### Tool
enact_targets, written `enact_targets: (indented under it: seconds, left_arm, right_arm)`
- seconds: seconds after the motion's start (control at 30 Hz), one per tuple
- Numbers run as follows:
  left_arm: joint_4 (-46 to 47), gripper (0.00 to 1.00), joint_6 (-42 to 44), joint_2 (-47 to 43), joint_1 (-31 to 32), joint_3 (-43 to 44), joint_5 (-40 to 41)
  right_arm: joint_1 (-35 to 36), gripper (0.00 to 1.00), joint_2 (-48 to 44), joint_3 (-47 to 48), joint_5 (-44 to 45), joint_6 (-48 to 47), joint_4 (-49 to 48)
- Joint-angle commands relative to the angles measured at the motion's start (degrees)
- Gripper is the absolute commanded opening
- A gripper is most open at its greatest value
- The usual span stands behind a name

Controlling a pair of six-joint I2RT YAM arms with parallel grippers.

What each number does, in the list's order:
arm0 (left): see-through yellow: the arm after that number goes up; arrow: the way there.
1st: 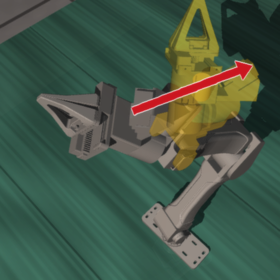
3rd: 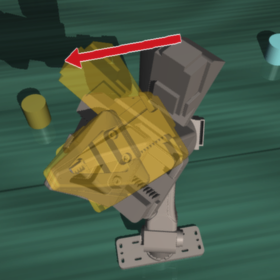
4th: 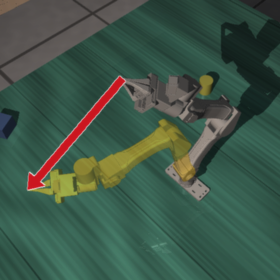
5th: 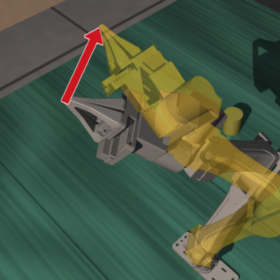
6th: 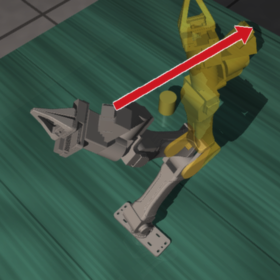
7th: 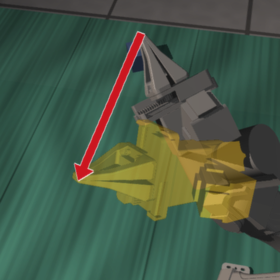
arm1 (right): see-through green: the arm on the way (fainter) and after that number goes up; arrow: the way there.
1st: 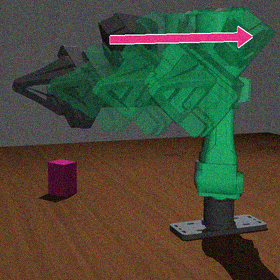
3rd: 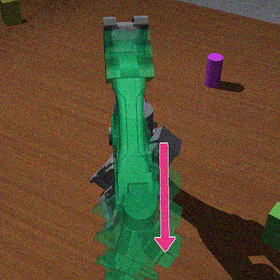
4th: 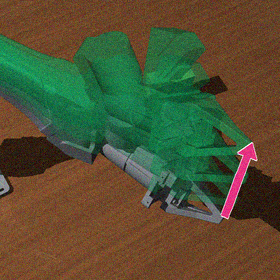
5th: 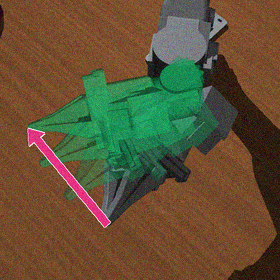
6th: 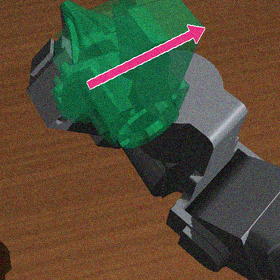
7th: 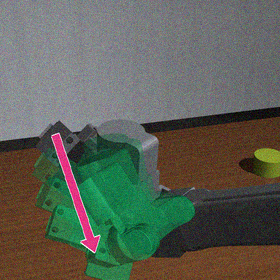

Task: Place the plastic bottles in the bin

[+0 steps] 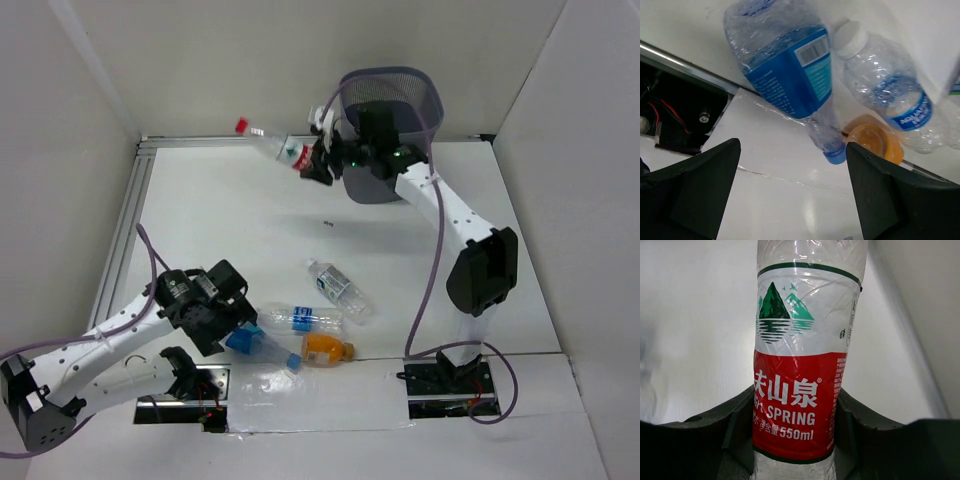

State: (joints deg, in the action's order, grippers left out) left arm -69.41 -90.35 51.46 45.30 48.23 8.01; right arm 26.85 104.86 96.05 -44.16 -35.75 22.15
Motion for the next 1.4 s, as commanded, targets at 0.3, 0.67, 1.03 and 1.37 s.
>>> enact_targets:
  seconds: [0.3,0.67,1.03,1.37]
  left_arm:
    - [10.16,0.99,-4.75,0.48,1.8,-13.94,-3.53]
    - [15.54,0.99,-8.69,8.3,10.49,-8.79,1.2]
    - [16.23,0.99,-9.94,0.4,15.52,-2.88,10.79]
    - [34.86,0.99,-7.74,11.72,7.18,-1.3,11.68]
  right_arm:
    - [-9.53,0.13,1.83,22.23,31.42,21.42,-7.58]
    - [-17.88,0.96,3.16,20.85,23.51,20.89,-1.23]
    - [-25.53,1.0,-11.24,5.06,-11.7,17.57,-0.73]
    - [-25.53,1.0,-29.96,-23.35,-14.55,3.85,6.85]
